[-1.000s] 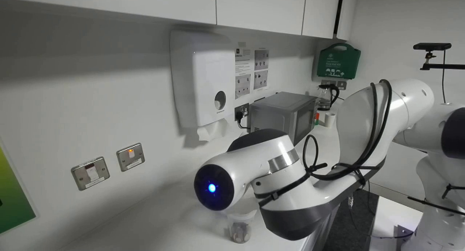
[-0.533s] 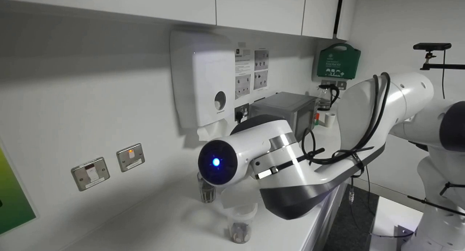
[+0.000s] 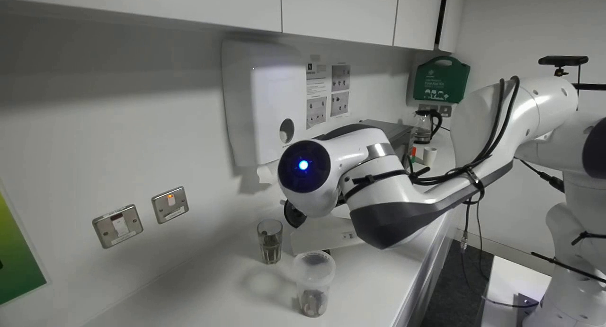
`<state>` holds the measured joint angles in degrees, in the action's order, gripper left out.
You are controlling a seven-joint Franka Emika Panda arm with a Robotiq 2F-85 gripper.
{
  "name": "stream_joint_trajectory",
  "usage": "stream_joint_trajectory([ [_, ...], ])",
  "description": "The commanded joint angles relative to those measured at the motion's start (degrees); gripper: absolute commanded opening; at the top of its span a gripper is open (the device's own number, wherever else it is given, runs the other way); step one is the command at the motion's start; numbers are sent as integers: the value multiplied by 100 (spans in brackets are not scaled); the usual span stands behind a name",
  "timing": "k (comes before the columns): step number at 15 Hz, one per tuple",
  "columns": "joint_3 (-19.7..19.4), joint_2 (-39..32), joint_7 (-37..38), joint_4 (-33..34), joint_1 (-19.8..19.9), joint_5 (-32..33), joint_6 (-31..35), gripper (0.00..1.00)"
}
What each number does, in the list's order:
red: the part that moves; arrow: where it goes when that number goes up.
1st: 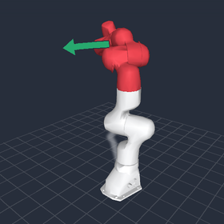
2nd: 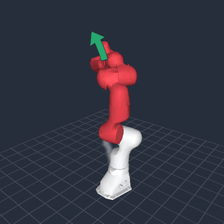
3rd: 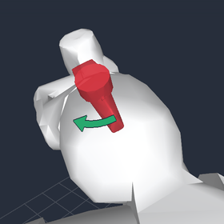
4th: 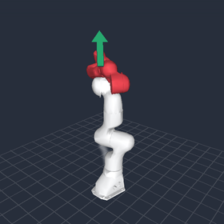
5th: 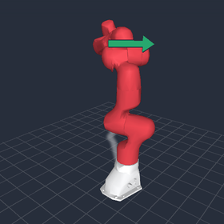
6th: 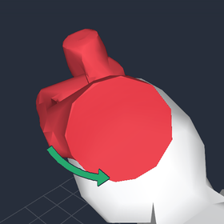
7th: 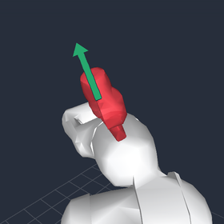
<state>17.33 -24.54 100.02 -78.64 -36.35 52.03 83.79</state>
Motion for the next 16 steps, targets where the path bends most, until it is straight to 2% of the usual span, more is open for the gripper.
stream_joint_trajectory([
  [1,74,658,176,-793,296,-363,599,2],
  [7,8,1128,328,-1458,472,-1077,1242,2],
  [16,15,1847,484,-2638,916,-1736,2147,2],
])
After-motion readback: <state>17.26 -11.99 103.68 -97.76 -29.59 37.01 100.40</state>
